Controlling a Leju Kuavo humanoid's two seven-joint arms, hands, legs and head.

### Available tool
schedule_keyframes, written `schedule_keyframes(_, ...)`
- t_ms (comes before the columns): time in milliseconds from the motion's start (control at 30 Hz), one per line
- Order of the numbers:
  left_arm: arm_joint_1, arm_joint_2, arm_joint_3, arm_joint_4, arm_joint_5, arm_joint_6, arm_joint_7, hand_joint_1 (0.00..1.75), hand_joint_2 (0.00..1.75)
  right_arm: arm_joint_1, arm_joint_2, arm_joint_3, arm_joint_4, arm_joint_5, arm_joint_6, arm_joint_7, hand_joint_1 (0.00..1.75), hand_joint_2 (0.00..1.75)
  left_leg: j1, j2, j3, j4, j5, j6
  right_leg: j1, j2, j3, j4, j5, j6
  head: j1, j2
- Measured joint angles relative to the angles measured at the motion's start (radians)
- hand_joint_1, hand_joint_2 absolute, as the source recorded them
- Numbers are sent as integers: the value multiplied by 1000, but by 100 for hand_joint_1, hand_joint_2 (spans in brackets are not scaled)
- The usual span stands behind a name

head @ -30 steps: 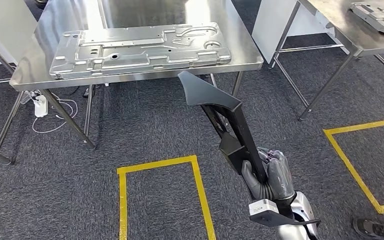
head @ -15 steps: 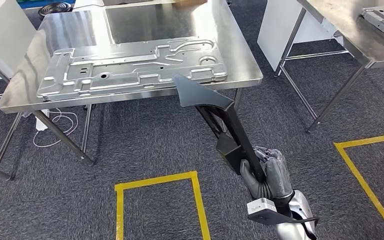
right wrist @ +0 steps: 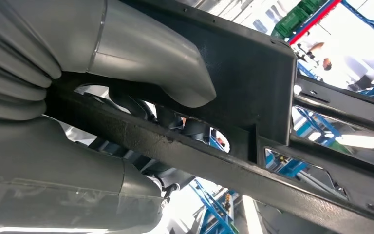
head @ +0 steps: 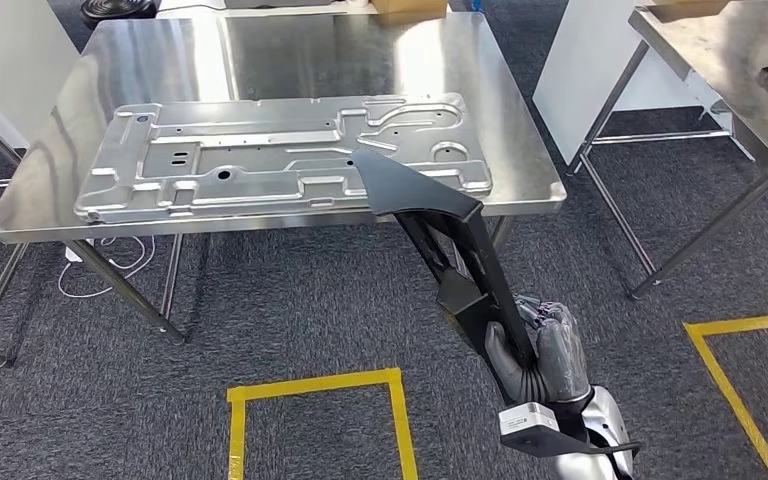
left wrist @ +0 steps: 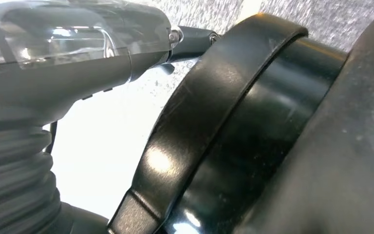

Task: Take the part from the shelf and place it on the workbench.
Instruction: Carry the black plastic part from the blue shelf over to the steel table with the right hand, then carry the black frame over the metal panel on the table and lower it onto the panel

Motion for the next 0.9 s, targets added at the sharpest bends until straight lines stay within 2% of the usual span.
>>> schedule_keyframes(33, 1, 0, 0, 0, 0, 0, 0, 0, 175, 1, 0, 0, 0, 1, -1, 0, 175, 175, 3, -2, 21, 0, -16, -4, -2, 0, -5, -43, 21, 1, 5, 0)
schedule_keyframes(100, 4, 1, 0, 2, -1, 0, 2, 0, 175, 5, 0, -1, 1, 5, -3, 1, 175, 175, 4, -5, 56, 0, -46, -15, -5, -4, -6, -151, 153, 2, 14, 0)
schedule_keyframes(133, 5, 1, 0, 2, -2, 0, 2, 0, 175, 8, 0, -1, 2, 8, -4, 2, 175, 175, 4, -7, 68, -3, -58, -21, -4, -6, -4, -186, 211, -2, 16, 0)
schedule_keyframes(167, 5, 1, 0, 3, -2, 0, 3, 0, 175, 12, 0, -1, 2, 10, -5, 3, 175, 175, 2, -8, 77, -7, -66, -29, -2, -8, -1, -205, 249, -7, 16, 0)
schedule_keyframes(200, 4, 2, 0, 2, -3, 0, 3, 0, 175, 14, 0, -1, 2, 12, -6, 4, 175, 175, 1, -9, 86, -10, -69, -35, -1, -8, 3, -209, 255, -13, 13, 0)
schedule_keyframes(267, 4, 2, 0, 2, -5, 0, 4, 0, 175, 14, 0, -2, -1, 16, -8, 6, 175, 175, 1, -6, 87, 8, -61, -46, -5, -4, 28, -214, 242, -30, 5, 0)
schedule_keyframes(300, 4, 2, 0, 2, -5, 0, 4, 0, 175, 14, 0, -2, -2, 19, -9, 7, 175, 175, 1, -3, 71, 45, -54, -48, -7, -2, 42, -217, 233, -37, 1, 0)
schedule_keyframes(333, 3, 2, 0, 2, -6, 0, 5, 0, 175, 14, 0, -2, -2, 22, -10, 8, 175, 175, 0, 1, 42, 97, -53, -50, -8, -2, 58, -220, 224, -43, -4, 0)
schedule_keyframes(367, 3, 2, 0, 2, -6, 0, 5, 0, 175, 15, 0, -2, -2, 24, -11, 9, 175, 175, -1, 4, 2, 161, -65, -50, -8, -3, 74, -222, 212, -48, -10, 0)
schedule_keyframes(433, 2, 2, 0, 2, -6, 0, 5, 0, 175, 16, 0, -2, -2, 29, -11, 11, 175, 175, -5, 7, -84, 264, -122, -49, -6, -3, 104, -223, 187, -52, -20, 0)
schedule_keyframes(467, 2, 2, 0, 2, -6, 0, 5, 0, 175, 17, 0, -2, -2, 31, -12, 11, 175, 175, -6, 7, -116, 285, -148, -48, -5, -2, 121, -223, 174, -54, -24, 0)
schedule_keyframes(500, 1, 2, 0, 2, -6, 0, 5, 0, 175, 17, 0, -2, -2, 32, -13, 12, 175, 175, -8, 7, -134, 275, -156, -46, -4, -2, 140, -223, 160, -54, -27, 0)
schedule_keyframes(533, 1, 2, 0, 2, -7, 0, 5, 0, 175, 17, 0, -2, -2, 33, -14, 12, 175, 175, -9, 8, -139, 238, -138, -43, -3, -2, 160, -223, 145, -54, -30, 0)
schedule_keyframes(567, 1, 2, 0, 2, -8, 0, 5, 0, 175, 17, 0, -2, -2, 34, -15, 12, 175, 175, -11, 10, -137, 182, -92, -40, -3, -2, 178, -224, 130, -53, -34, 0)
schedule_keyframes(600, 3, 2, 0, 2, -8, 0, 5, 0, 175, 17, 0, -2, -2, 35, -16, 12, 175, 175, -14, 16, -134, 124, -26, -35, -3, -3, 194, -223, 115, -50, -37, 0)
schedule_keyframes(633, 3, 2, 0, 2, -9, 0, 5, 0, 175, 17, 1, -2, -2, 36, -17, 13, 175, 175, -17, 20, -131, 82, 26, -30, -1, -3, 205, -223, 101, -45, -41, 0)
schedule_keyframes(667, 3, 2, 0, 2, -9, 0, 5, 0, 175, 17, 1, -1, -1, 36, -18, 13, 175, 175, -19, 23, -129, 57, 64, -26, 2, -3, 213, -227, 88, -39, -42, 0)
schedule_keyframes(700, 2, 2, 0, 2, -9, 0, 5, 0, 175, 17, 1, -1, -1, 37, -19, 14, 175, 175, -20, 24, -128, 48, 78, -21, 4, -3, 222, -228, 82, -31, -42, 0)
schedule_keyframes(767, -3, 1, 0, 1, -9, 0, 4, 0, 175, 15, 1, 0, -2, 38, -22, 14, 175, 175, -18, 18, -116, 41, 68, -12, 6, -4, 229, -220, 86, -17, -39, 0)
schedule_keyframes(800, -4, 1, 0, 0, -9, 1, 3, 0, 175, 14, 1, 0, -2, 39, -23, 14, 175, 175, -16, 15, -106, 35, 63, -6, 5, -4, 220, -195, 94, -12, -37, 0)
schedule_keyframes(867, -4, 1, 0, 0, -9, 1, 1, 0, 175, 12, 1, 1, -3, 41, -24, 13, 175, 175, -12, 10, -81, 23, 50, 3, 3, -4, 156, -97, 89, -7, -29, 0)
schedule_keyframes(900, -4, 1, 0, 0, -9, 2, 1, 0, 175, 12, 1, 1, -3, 41, -25, 14, 175, 175, -11, 7, -68, 18, 42, 5, 3, -4, 114, -40, 69, -6, -23, 0)
